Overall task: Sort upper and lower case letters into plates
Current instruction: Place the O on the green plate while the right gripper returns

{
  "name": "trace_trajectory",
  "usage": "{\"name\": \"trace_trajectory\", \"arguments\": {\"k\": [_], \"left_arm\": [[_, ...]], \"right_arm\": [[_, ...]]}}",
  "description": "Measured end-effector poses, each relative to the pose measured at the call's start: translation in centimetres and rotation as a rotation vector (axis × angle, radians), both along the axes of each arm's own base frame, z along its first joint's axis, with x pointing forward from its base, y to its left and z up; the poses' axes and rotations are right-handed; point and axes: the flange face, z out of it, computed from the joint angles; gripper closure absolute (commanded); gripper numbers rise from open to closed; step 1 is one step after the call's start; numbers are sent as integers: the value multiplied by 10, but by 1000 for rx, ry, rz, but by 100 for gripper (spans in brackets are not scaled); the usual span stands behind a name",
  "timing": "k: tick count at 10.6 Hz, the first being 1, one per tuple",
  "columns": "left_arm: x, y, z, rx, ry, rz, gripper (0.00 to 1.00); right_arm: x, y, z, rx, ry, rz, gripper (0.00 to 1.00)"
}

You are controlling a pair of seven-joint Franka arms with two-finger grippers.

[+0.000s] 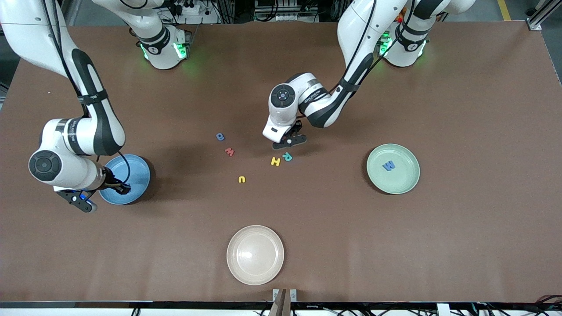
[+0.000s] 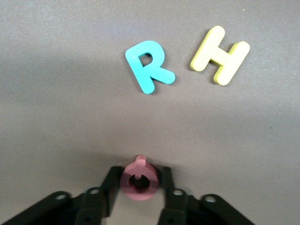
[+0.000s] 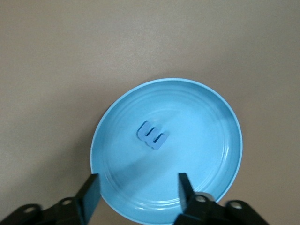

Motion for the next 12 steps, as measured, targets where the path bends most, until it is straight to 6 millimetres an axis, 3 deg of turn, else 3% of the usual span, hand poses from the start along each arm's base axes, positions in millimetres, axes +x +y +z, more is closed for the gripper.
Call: {"name": "trace_trajectory", "arguments": {"k": [1,4,6,8,10,12], "left_arm": [[0,0,0,-1,-1,0,88],[1,1,1,2,1,1,89],[25,22,15,62,42,-37,89],[82,79,68,100,89,-127,89],[131,162,115,109,156,-259,89],[164,248,130,120,191,-370,89]], "right_arm": [[0,3,0,0,-1,-2,0],[0,23,0,-1,-5,-15,0],[-1,62,-1,-1,-3,15,0],[-6,109,-1,45,2,27,0],[-12,154,2,84,2,63,0],[-20,204,8,118,-28,118,0]]}}
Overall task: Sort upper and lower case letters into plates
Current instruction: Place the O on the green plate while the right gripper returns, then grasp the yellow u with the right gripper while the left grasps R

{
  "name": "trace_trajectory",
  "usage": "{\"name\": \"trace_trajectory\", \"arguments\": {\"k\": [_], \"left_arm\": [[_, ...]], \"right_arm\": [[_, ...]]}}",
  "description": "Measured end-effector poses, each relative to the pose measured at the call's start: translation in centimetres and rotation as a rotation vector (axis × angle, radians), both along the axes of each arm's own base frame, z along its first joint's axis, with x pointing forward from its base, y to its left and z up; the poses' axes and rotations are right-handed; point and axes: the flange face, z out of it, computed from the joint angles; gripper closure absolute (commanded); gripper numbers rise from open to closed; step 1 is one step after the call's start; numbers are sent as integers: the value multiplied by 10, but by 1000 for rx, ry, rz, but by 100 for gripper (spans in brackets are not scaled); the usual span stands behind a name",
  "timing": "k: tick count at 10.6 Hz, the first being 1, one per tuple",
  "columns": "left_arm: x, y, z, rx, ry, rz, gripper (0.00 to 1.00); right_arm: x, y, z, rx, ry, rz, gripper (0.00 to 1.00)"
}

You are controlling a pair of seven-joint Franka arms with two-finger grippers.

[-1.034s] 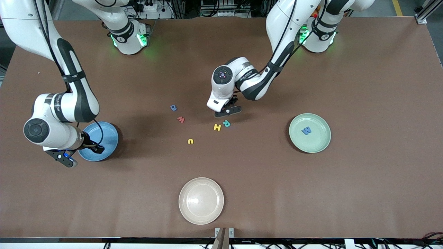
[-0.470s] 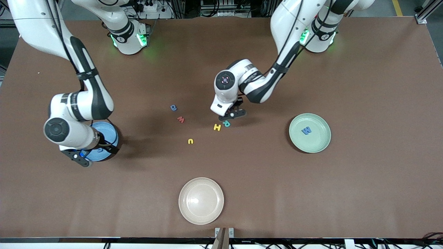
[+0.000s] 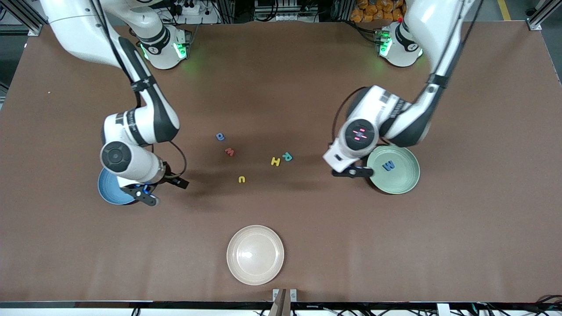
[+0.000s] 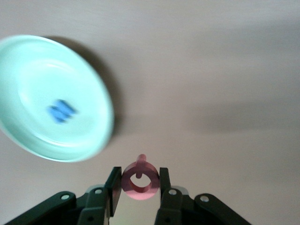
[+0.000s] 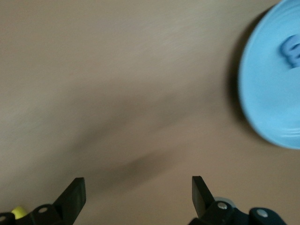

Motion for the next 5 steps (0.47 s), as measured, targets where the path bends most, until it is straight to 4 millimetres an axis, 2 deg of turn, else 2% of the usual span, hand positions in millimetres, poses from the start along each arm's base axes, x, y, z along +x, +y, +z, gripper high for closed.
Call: {"name": "trace_trajectory", "arguments": {"k": [1,2,3,4,5], "left_arm": [[10,43,-5,9,16,-30,89],[13,80,-20,4,31,-39,89],[9,106,-41,-14,23,-48,89],[-1,128,-63,-39,14,-68,70],[-11,153,-83,-67,11,-92,1]], "right_arm": [[-4,26,2,24,-28,29,0],[-10,54,3,39,-53,73,0],[-18,86,2,49,-70,130,0],[-22,111,0,57,-80,191,0],[-20,125,-5,64,-86,266,0]]}}
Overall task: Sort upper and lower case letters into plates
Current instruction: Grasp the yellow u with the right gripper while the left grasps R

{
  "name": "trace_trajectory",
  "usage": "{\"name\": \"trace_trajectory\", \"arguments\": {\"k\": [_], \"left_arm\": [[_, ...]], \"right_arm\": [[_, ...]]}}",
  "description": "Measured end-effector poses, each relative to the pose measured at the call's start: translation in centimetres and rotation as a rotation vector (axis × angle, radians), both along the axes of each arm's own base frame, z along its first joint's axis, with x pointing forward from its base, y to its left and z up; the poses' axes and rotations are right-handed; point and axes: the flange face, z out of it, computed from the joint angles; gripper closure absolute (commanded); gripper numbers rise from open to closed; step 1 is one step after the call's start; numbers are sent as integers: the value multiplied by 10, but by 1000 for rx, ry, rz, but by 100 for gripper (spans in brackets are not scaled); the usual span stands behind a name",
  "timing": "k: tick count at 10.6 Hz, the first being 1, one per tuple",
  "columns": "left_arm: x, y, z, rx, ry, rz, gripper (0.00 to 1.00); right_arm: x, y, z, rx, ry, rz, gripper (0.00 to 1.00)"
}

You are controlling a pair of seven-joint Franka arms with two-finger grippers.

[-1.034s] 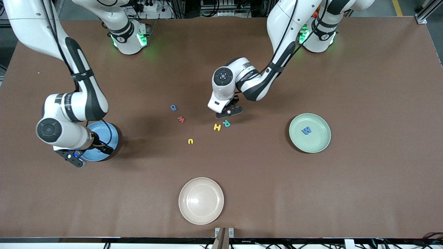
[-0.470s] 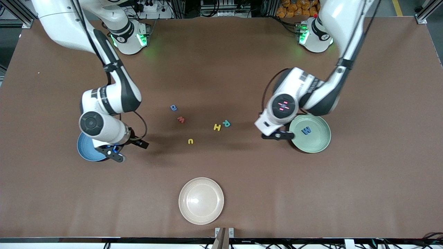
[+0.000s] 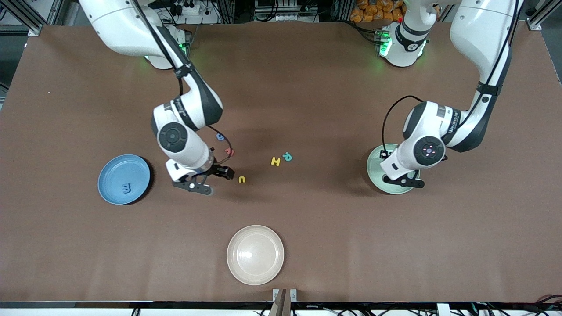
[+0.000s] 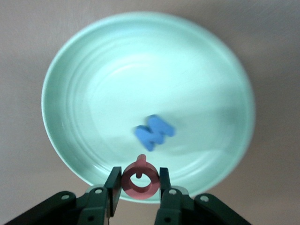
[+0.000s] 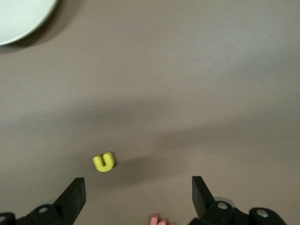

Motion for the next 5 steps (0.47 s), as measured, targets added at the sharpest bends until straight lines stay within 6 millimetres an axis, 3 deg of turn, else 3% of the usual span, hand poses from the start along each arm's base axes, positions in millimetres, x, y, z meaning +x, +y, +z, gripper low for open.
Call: {"name": "trace_trajectory", "arguments": {"k": [1,2,4,5], "left_arm": [[-5,20,-10,-16,4,-8,0],[-6,27,-14,-22,5,-10,0],[-7,10,-7,-36,-12,-22,0],[-7,-12,1,-49,-31,4,0]], "right_arm": [[4,10,-7,4,-5,76,0],[7,21,-18,5,-6,123,0],[9,36,-36,-2,-5,173,0],[10,38,-41,-3,-6,184,0]]}}
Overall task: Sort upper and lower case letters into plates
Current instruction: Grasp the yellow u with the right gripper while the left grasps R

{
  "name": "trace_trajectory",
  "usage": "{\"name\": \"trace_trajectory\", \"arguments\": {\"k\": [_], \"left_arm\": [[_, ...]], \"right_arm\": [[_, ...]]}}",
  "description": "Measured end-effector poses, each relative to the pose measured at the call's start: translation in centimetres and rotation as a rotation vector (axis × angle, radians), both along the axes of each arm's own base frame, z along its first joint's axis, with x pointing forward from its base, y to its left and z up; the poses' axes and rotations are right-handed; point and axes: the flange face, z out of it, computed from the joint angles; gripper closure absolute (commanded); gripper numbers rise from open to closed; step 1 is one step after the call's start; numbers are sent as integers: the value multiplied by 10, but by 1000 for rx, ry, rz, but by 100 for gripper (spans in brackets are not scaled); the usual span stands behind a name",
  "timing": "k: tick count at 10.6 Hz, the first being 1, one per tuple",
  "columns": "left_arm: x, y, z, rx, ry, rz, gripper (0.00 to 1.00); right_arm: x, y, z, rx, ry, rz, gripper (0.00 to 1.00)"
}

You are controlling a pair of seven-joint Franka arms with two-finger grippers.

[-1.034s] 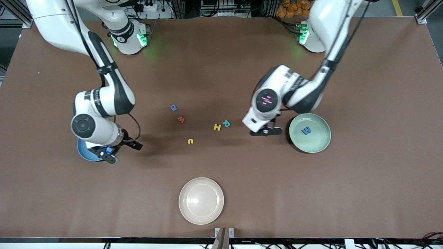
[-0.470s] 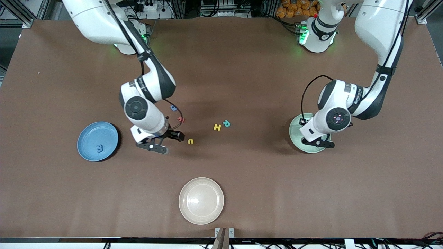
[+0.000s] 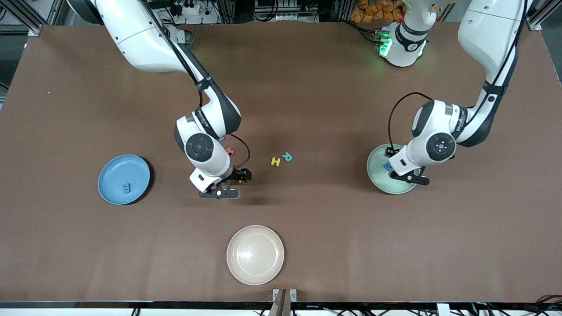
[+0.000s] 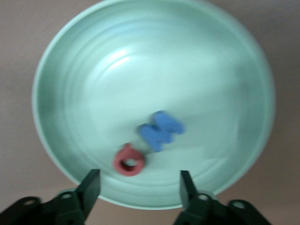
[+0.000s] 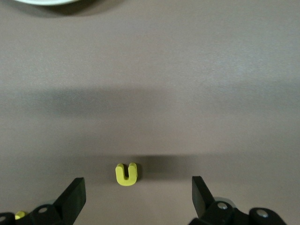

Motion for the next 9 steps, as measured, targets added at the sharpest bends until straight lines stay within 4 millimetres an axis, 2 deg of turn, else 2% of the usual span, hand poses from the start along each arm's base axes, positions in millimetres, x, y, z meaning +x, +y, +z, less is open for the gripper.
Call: {"name": "trace_trajectory", "arguments": {"k": [1,3,5,6,7,9], "left_arm": [[0,-29,9,-7,-22,58,0],[-1,-102,30,1,-83,220,0],[-8,-186,30,-5,-112,327,0],[-11,-214,24,-13,-112,344,0],[-8,-228,18,-19,-109,364,0],[2,-240,5,-28,-110,450,0]], "right_arm": [[0,0,-4,0,0,8,0],[-2,1,-12,-4,8,14,0],[-6,10,-25,2,-2,26,0],[-9,16,-33,6,-8,36,0],[-14,23,-43,5,-5,47,0],[-20,30,-52,2,0,60,0]]}}
